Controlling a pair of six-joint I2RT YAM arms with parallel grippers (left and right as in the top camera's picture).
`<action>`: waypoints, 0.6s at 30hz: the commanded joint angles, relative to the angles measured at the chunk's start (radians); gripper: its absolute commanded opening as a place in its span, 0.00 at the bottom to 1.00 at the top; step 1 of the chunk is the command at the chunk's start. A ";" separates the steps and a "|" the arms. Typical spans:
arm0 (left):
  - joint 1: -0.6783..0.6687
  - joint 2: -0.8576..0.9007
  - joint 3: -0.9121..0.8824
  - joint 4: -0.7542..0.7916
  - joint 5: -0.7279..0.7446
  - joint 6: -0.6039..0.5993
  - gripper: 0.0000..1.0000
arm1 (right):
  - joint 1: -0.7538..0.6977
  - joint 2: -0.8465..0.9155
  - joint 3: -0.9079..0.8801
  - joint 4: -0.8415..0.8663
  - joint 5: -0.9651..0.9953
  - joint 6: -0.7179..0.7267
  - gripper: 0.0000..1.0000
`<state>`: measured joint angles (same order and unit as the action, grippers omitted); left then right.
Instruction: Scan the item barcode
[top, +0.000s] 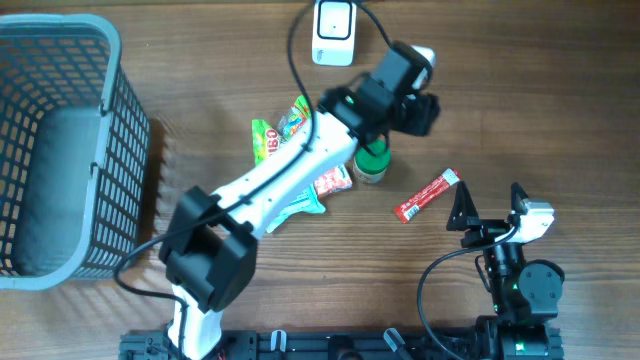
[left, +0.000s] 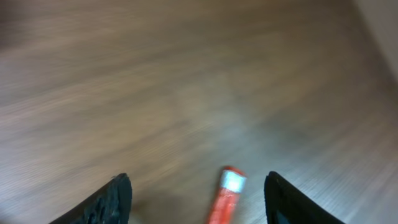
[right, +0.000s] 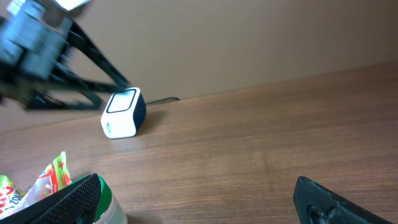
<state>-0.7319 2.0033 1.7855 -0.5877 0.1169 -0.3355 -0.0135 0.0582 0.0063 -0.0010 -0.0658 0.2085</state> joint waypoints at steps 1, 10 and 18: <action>0.054 -0.119 0.128 -0.065 -0.159 0.104 0.68 | 0.006 0.002 -0.001 0.002 0.013 0.002 1.00; 0.084 -0.395 0.365 0.090 -0.634 0.471 0.93 | 0.006 0.002 -0.001 0.002 0.013 0.002 1.00; 0.153 -0.496 0.371 0.076 -0.789 0.654 1.00 | 0.006 0.002 -0.001 0.002 0.003 0.019 1.00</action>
<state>-0.6060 1.4769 2.1746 -0.4240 -0.5713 0.2214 -0.0135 0.0582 0.0063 -0.0010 -0.0658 0.2085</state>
